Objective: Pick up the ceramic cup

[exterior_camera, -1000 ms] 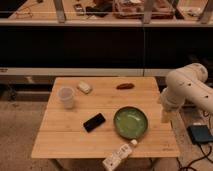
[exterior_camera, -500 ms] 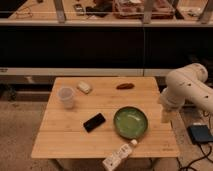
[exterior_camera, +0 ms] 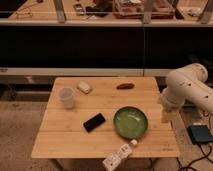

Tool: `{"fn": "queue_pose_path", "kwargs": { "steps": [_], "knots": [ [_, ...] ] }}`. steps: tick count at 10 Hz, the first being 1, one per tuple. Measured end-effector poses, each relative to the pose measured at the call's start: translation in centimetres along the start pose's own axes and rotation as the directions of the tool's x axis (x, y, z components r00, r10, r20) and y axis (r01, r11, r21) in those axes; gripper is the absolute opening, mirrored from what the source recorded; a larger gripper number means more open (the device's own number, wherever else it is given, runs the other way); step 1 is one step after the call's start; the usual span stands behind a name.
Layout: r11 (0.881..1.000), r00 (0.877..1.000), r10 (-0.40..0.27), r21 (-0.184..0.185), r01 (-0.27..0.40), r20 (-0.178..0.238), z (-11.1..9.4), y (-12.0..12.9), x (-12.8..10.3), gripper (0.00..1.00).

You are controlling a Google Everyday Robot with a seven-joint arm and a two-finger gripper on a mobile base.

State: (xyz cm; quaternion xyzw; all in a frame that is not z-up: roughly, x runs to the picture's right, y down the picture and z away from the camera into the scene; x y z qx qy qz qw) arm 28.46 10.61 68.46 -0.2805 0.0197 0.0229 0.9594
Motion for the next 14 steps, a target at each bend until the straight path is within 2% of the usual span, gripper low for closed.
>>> {"fn": "queue_pose_path", "kwargs": {
  "steps": [7, 8, 9, 10, 11, 12, 13, 14],
  "knots": [
    [1.000, 1.000, 0.000, 0.002, 0.000, 0.000, 0.0, -0.1, 0.0, 0.65],
    [1.000, 1.000, -0.004, 0.009, 0.004, 0.001, -0.1, -0.3, 0.0, 0.65],
    [0.999, 0.999, -0.030, 0.036, 0.031, -0.014, -0.5, -1.4, 0.0, 0.65],
    [0.994, 0.997, -0.081, 0.071, 0.081, -0.012, -1.2, -3.0, -1.0, 0.65],
    [0.979, 0.987, -0.160, 0.126, 0.159, 0.001, -2.3, -5.4, -3.0, 0.65],
    [0.957, 0.971, -0.237, 0.178, 0.230, 0.020, -3.3, -7.3, -5.4, 0.65],
    [0.907, 0.929, -0.363, 0.252, 0.337, 0.064, -4.9, -9.3, -10.1, 0.65],
    [0.847, 0.872, -0.480, 0.312, 0.431, 0.099, -6.2, -9.8, -14.4, 0.65]
  ]
}}
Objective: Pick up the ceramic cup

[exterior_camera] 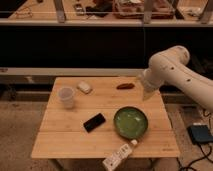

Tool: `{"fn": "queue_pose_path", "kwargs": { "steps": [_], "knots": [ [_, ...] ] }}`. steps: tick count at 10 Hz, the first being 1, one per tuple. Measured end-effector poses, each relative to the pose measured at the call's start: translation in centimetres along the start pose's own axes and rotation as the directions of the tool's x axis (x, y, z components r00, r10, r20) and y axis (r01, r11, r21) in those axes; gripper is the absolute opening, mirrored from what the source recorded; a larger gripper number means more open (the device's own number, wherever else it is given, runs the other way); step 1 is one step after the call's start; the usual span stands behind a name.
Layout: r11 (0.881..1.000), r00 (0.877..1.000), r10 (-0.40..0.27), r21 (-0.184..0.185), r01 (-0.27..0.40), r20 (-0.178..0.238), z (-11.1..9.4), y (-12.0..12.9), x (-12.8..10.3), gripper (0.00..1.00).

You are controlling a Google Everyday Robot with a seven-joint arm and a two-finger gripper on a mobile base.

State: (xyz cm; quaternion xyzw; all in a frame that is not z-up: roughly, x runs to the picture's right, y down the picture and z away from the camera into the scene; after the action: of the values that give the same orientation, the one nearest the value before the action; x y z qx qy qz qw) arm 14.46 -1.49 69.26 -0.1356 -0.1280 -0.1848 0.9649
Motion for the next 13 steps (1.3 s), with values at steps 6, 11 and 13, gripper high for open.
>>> {"fn": "queue_pose_path", "kwargs": {
  "steps": [6, 11, 13],
  "knots": [
    [0.855, 0.839, -0.511, 0.216, 0.472, 0.185, 1.7, -7.4, -15.7, 0.65],
    [0.792, 0.786, -0.604, 0.210, 0.573, 0.133, 7.0, -10.8, -19.7, 0.65],
    [0.800, 0.795, -0.596, 0.182, 0.572, 0.117, 9.4, -12.3, -21.1, 0.65]
  ]
}}
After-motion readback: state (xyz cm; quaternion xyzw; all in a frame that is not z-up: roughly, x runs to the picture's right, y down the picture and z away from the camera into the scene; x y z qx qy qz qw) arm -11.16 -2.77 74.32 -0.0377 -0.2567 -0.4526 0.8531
